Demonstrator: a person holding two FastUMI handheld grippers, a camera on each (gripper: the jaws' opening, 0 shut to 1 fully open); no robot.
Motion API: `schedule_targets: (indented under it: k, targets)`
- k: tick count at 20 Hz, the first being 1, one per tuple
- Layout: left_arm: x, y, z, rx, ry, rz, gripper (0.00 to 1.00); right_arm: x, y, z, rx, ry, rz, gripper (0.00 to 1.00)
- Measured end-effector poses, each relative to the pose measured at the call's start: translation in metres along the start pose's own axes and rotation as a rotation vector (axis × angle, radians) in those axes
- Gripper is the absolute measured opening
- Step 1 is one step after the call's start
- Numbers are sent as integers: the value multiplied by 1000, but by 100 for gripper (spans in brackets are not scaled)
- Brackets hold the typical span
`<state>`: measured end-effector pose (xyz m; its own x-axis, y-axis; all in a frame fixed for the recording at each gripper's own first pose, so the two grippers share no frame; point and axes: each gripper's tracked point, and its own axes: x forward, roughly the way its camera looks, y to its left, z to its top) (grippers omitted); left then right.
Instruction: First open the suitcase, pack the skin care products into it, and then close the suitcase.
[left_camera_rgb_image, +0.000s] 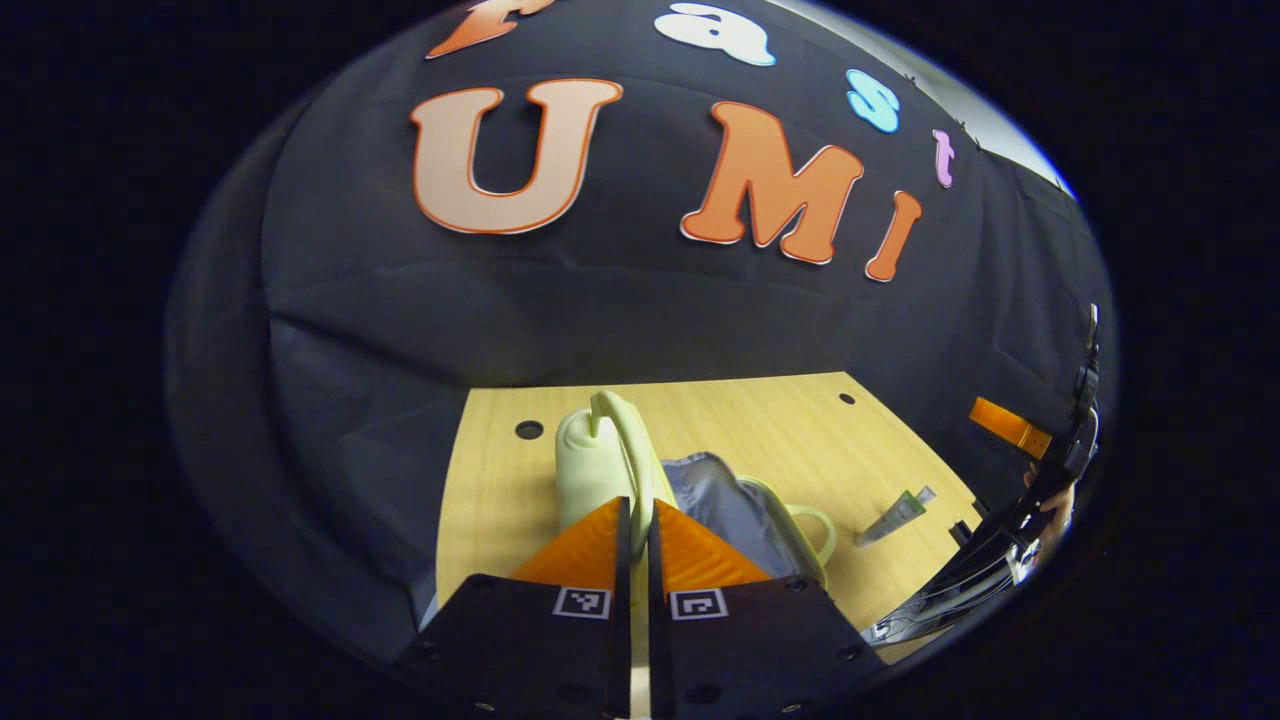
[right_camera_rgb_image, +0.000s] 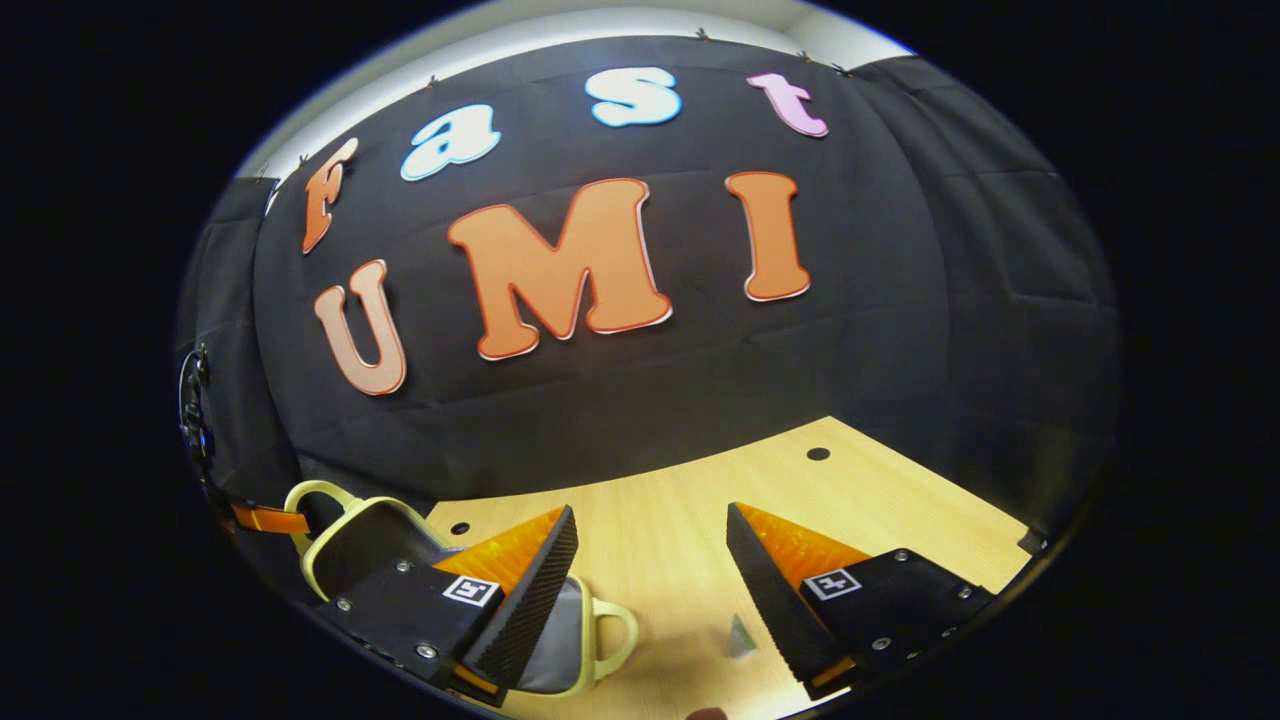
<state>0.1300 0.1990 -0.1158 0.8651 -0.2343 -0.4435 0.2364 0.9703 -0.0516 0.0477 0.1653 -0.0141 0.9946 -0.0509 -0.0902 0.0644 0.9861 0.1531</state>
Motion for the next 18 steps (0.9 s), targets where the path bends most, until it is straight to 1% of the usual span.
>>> schedule_targets:
  k: [2,4,6,7,8,9,12,14,16,18]
  targets:
    - [-5,33,-7,6,-1,31,7,3,17,0,-23,6,5,95]
    - [-7,64,-17,9,11,63,6,5,34,0,-18,12,19,95]
    - [-3,88,-33,-32,23,61,7,6,46,-5,0,26,32,95]
    - [2,104,-43,-44,33,79,5,7,51,-8,9,36,37,95]
    - [8,126,-60,-64,46,95,3,7,55,-10,15,46,42,95]
    - [15,140,-74,-102,58,92,5,8,59,-14,18,58,45,95]
    - [26,182,-120,-253,97,87,5,7,62,-16,-2,78,40,95]
    - [38,208,-154,-321,123,95,6,6,65,-15,-25,81,34,95]
    - [53,219,-190,-361,164,99,7,9,63,-13,-62,75,19,95]
    - [64,225,-213,-357,181,99,7,11,65,-17,-72,83,15,95]
